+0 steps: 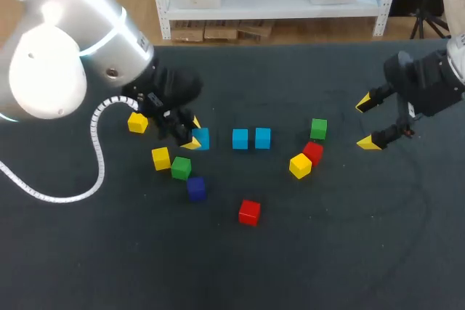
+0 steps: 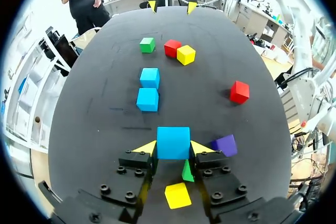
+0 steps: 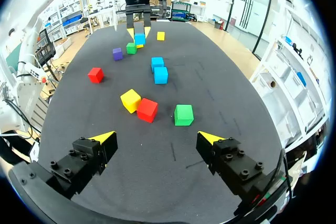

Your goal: Place the blue cubes, place green cubes on the blue cubes, place the yellow cubes on the green cubes, then place the red cubes on the yellow cubes, and place purple cube on the red cubes.

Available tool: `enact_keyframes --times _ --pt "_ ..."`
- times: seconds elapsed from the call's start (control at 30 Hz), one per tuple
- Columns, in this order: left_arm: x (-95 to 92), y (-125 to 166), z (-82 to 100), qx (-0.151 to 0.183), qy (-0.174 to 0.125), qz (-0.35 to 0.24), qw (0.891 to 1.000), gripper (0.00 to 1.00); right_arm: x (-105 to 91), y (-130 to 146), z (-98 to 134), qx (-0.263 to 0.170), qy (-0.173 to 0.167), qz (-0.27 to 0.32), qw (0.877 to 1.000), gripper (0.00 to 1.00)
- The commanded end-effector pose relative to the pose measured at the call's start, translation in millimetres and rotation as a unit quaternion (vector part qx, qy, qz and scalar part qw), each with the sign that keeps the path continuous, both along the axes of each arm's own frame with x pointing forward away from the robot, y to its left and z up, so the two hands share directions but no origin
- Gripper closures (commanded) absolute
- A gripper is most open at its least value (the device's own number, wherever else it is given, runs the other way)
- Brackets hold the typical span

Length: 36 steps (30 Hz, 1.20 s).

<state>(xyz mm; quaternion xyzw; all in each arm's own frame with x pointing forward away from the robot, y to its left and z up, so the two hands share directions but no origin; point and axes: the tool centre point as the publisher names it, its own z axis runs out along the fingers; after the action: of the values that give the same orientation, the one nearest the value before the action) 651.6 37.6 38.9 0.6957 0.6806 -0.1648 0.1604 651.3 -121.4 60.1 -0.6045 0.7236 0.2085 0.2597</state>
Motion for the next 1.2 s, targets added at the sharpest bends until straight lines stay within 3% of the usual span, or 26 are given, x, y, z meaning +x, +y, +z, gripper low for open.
enact_keyframes --times 0.03,1.2 --pt "8.4 -5 -8.2 -0.001 0.003 -0.005 1.000 1.00 0.7 0 -1 0.001 0.000 0.001 1.000 0.00" --pt "35.1 -27 -36.6 0.000 -0.028 -0.012 1.000 1.00 0.7 0 -1 0.001 0.000 0.001 1.000 0.00"
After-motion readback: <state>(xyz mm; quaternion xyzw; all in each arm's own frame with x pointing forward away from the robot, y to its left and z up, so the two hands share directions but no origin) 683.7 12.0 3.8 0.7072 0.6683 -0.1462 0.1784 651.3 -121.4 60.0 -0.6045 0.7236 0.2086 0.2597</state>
